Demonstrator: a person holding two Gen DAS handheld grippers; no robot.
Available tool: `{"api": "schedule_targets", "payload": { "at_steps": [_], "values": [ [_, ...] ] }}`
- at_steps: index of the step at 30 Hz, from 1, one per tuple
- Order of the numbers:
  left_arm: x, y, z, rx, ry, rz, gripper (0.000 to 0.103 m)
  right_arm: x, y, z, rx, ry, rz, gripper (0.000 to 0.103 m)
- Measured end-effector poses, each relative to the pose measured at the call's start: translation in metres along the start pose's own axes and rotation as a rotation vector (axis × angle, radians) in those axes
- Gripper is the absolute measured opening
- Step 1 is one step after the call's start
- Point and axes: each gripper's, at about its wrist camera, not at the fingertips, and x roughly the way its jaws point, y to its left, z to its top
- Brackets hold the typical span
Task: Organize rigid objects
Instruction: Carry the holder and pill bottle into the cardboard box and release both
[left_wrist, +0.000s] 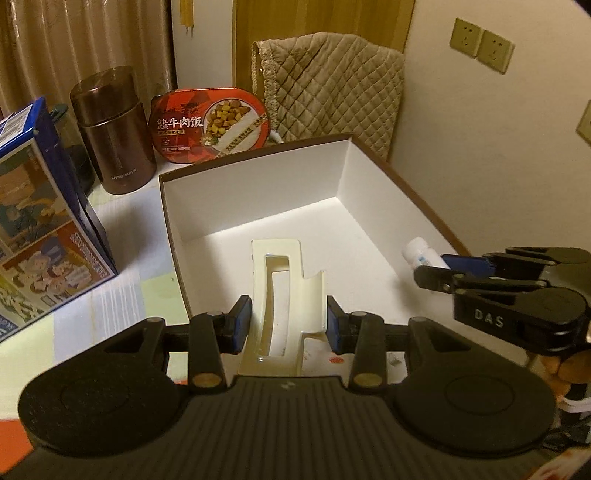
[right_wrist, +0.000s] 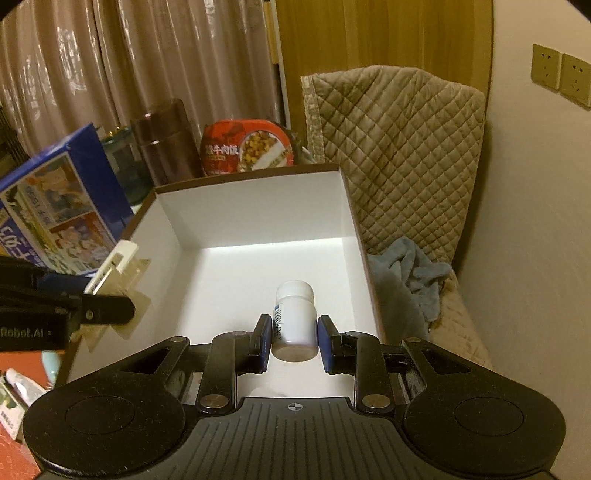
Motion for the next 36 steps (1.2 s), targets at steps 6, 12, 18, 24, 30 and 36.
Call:
{"api": "schedule_targets", "payload": {
  "at_steps": [6, 12, 18, 24, 30, 36],
  "values": [
    [0.021, 0.002, 0.009, 0.008, 0.030, 0.027, 0.036, 0.015, -0.007, 0.005, -0.004, 0.017, 0.007, 0.023],
    [0.038, 0.003, 0.012, 0.014, 0.055, 0.038, 0.036, 0.024, -0.010, 0.008, -0.010, 0.026, 0.012, 0.023],
    [0.048, 0.005, 0.012, 0.024, 0.058, 0.049, 0.038, 0.029, -0.012, 0.011, -0.008, 0.028, 0.017, 0.023],
    [0.046, 0.008, 0.013, 0.025, 0.051, 0.047, 0.043, 0.030, -0.013, 0.014, -0.005, 0.024, 0.021, 0.023],
    [0.039, 0.009, 0.011, 0.015, 0.047, 0.036, 0.044, 0.027, -0.013, 0.013, 0.005, 0.027, 0.029, 0.023],
    [0.030, 0.007, 0.008, 0.007, 0.036, 0.023, 0.045, 0.020, -0.012, 0.010, 0.022, 0.024, 0.034, 0.023]
  ]
}}
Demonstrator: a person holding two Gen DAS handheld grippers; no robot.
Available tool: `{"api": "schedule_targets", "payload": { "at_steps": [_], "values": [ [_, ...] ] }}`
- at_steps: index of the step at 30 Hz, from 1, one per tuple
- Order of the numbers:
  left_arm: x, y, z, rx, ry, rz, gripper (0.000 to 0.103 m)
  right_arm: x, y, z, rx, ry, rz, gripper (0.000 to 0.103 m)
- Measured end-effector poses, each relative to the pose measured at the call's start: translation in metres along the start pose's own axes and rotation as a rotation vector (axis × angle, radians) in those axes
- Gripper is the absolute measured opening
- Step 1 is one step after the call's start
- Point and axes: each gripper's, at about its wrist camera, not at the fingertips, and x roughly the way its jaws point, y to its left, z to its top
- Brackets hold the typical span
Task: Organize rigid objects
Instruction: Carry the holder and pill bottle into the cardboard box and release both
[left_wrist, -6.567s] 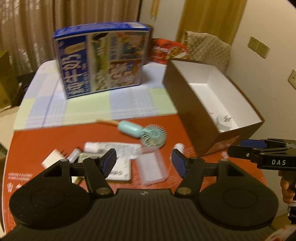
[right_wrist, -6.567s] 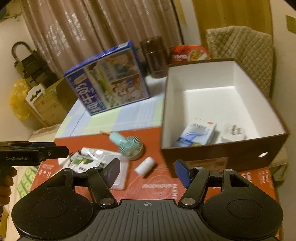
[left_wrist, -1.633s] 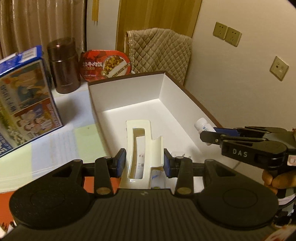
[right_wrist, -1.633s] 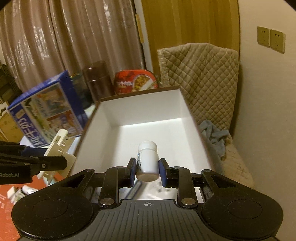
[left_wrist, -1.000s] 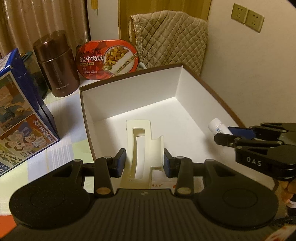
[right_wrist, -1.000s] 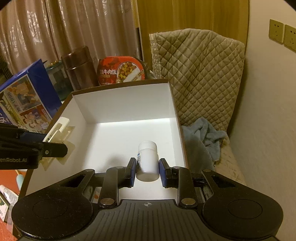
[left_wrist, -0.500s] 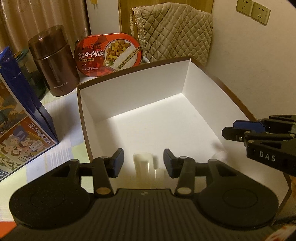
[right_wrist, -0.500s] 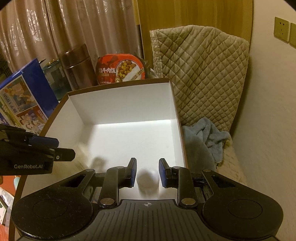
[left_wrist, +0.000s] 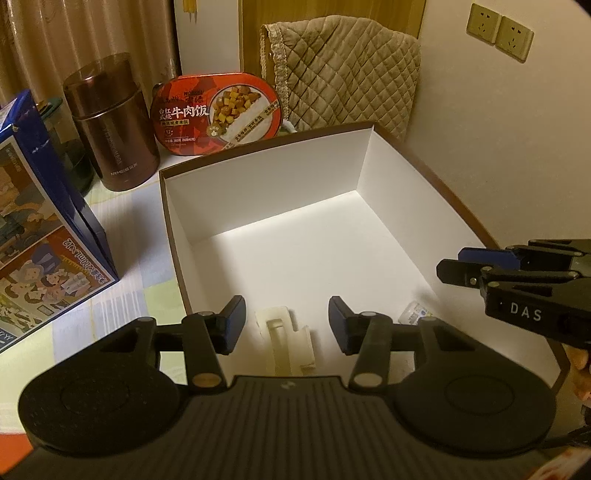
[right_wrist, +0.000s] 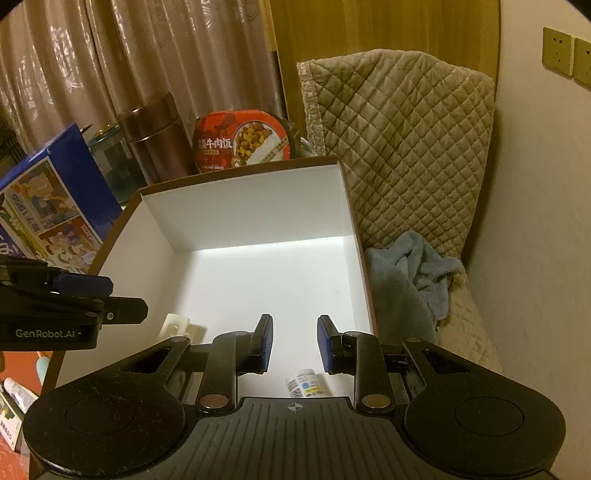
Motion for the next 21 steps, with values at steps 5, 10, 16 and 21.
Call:
{"api": "schedule_targets", "payload": {
  "at_steps": [5, 10, 16, 21],
  "values": [
    [-0.012, 0.000, -0.003, -0.008, -0.018, -0.013, 0.048, -0.010, 0.002, -0.003, 0.011, -0.008, 0.006, 0.023],
    [-0.034, 0.002, -0.010, -0.024, -0.049, -0.027, 0.054, -0.026, 0.005, -0.007, 0.033, -0.015, 0.024, 0.024],
    [-0.066, 0.005, -0.024, -0.028, -0.085, -0.040, 0.056, -0.052, 0.014, -0.018, 0.040, -0.038, 0.038, 0.036],
    [-0.093, 0.007, -0.042, -0.017, -0.110, -0.032, 0.059, -0.078, 0.024, -0.028, 0.047, -0.085, 0.033, 0.056]
  ]
}}
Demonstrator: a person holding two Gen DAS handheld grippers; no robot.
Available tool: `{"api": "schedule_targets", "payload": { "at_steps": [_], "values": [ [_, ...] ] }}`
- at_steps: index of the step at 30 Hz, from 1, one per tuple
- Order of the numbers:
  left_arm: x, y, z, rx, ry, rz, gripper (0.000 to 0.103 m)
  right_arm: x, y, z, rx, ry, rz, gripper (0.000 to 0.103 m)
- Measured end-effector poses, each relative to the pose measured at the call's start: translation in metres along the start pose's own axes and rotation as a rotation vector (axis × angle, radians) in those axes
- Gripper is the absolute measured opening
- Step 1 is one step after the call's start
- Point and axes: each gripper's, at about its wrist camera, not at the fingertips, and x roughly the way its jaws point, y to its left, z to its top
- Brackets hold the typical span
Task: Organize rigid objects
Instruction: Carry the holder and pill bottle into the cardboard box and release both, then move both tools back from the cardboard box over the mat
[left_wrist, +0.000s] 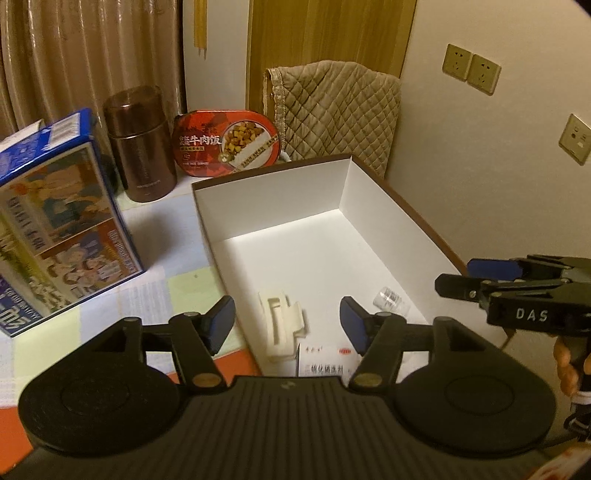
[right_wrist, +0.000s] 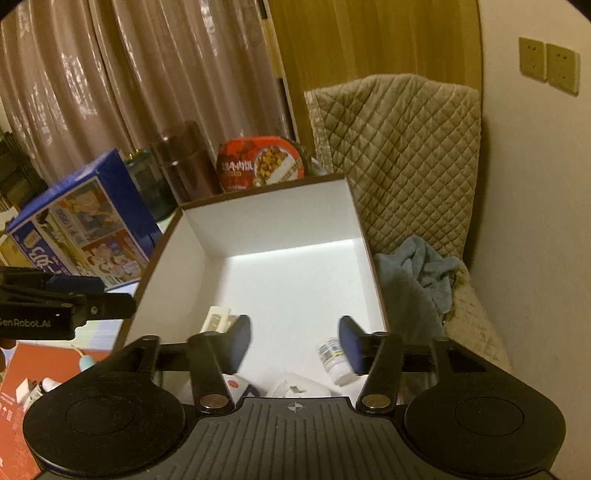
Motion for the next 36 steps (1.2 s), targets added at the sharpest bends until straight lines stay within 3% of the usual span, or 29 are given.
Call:
{"api": "schedule_targets", "payload": {
  "at_steps": [9, 21, 36],
  "values": [
    [-0.050, 0.019, -0.036, -0.037, -0.033, 0.007, 0.060, -0.035, 0.022, -0.020, 0.020, -0.038, -0.004, 0.060],
    [-0.106, 0.059, -0.091, -0.103, -0.035, 0.060, 0.060, -0.060, 0.064, -0.050, 0.024, -0.024, 0.036, 0.060],
    [-0.140, 0.109, -0.163, -0.216, 0.045, 0.137, 0.059, -0.051, 0.139, -0.099, -0.041, 0.099, 0.168, 0.060]
  ]
}}
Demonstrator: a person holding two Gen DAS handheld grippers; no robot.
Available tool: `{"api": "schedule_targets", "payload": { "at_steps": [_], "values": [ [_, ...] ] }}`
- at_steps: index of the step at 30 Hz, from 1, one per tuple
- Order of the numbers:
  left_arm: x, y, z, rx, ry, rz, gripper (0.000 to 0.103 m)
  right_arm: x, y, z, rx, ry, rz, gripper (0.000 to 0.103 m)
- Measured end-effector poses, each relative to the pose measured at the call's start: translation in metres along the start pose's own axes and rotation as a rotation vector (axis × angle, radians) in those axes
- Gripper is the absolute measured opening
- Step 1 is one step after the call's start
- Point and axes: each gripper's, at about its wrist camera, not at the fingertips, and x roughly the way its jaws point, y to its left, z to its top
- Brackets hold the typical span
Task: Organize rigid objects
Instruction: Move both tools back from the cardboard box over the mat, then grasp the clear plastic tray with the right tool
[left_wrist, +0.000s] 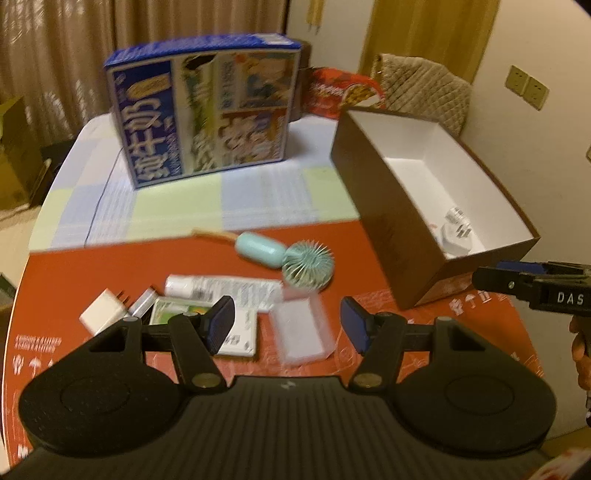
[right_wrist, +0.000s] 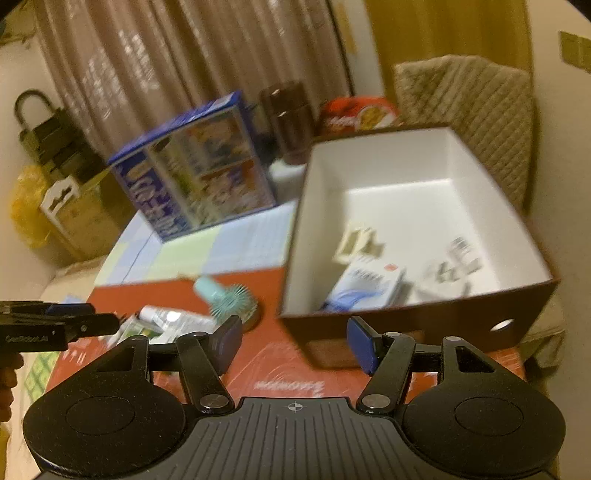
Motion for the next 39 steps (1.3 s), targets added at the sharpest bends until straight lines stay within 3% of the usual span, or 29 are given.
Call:
{"api": "schedule_targets", "payload": {
  "at_steps": [14, 18, 24, 39],
  "values": [
    [0.000, 0.057, -0.035, -0.092, 0.041, 0.093, 0.059, 0.057, 0.058, -0.022, -0.077, 0.128, 0.064, 0.060],
    [0.004, 0.067, -0.040, -0.103, 0.052, 0.104, 0.059, 0.074, 0.070, -0.028, -0.088, 0.158, 0.057, 0.061],
    [0.018, 0.076, -0.043, -0.112, 0.076, 0.101, 0.059, 0.100, 0.083, -0.032, -0.097, 0.195, 0.031, 0.077],
    [0.052, 0.085, -0.035, -0.087, 0.116, 0.085, 0.059, 0.160, 0.102, -0.041, -0.109, 0.255, -0.039, 0.078]
  ]
}}
